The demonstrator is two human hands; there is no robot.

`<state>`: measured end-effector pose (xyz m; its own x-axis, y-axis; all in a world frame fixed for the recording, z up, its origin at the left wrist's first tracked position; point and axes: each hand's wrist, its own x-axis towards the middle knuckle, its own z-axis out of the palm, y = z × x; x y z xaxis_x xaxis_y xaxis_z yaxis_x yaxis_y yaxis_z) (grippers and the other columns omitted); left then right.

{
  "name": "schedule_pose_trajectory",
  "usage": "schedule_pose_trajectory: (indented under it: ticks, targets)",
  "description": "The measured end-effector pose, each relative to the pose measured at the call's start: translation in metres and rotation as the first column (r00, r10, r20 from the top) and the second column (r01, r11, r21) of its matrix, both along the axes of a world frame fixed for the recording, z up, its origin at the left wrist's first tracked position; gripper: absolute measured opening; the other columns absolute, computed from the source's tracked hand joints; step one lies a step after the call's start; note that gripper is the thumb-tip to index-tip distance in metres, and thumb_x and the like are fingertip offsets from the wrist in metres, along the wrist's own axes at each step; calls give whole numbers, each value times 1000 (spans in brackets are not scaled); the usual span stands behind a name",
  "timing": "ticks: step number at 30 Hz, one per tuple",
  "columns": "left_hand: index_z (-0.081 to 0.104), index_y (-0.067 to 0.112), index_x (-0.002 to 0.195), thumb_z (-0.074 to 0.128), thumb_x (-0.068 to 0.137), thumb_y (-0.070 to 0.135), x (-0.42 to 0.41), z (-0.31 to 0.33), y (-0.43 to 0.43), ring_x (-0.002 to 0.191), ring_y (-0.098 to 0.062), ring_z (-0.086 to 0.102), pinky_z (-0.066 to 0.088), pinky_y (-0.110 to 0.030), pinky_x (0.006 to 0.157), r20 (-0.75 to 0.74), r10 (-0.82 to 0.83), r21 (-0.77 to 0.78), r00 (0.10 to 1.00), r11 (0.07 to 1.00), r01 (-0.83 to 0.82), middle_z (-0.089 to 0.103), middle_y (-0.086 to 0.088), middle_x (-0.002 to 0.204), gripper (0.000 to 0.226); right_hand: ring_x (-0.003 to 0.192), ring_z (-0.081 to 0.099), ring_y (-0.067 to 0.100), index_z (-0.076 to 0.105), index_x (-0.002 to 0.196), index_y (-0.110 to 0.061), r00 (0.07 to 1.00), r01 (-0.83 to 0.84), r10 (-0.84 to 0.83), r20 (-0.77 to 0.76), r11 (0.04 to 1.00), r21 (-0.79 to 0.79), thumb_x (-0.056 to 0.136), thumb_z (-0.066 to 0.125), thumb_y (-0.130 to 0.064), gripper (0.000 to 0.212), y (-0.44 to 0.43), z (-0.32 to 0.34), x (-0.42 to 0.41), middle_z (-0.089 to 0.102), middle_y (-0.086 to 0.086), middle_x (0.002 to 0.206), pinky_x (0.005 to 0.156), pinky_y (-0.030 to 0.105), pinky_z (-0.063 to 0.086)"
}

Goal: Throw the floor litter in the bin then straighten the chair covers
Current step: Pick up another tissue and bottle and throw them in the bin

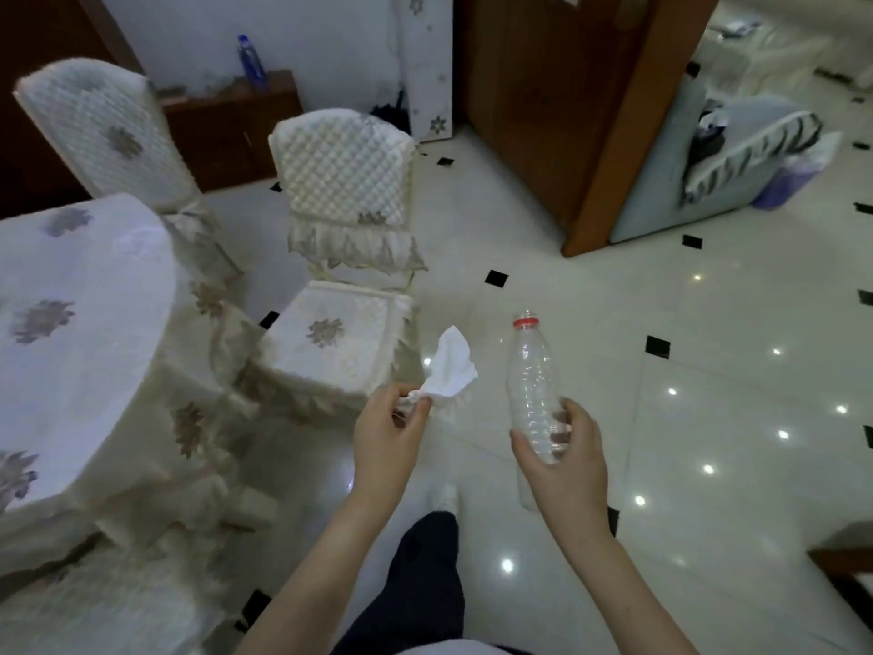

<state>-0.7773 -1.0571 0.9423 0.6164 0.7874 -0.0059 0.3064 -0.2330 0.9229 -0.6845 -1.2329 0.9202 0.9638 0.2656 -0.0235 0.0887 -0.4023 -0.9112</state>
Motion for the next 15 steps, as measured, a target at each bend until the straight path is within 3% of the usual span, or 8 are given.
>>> schedule_pose_trajectory:
  ticks: [5,11,15]
  targets:
    - [64,28,88,64,92,24,121,-17,51,75,-4,57,45,-18,64,-34,-68,-21,997,998,67,62,9,85,6,100,54,5,44,134,-29,998,62,-62,6,998,-20,80,76,-35,63,47,-13,112,47,-14,117,78,15,42]
    - [66,26,93,63,93,25,274,10,127,74,-4,57,42,-12,61,3,-148,-12,989,989,148,63,8,86,3,99,53,4,43,134,-29,994,105,-103,43,994,-42,80,76,-38,65,112,7,258,47,-13,117,82,21,44]
    - [67,24,93,64,92,25,368,15,167,71,-4,58,45,-18,61,-17,-138,25,990,990,138,64,9,85,4,100,53,8,43,137,-25,990,136,-134,37,990,-44,79,77,-37,69,144,12,346,47,-11,120,83,22,43]
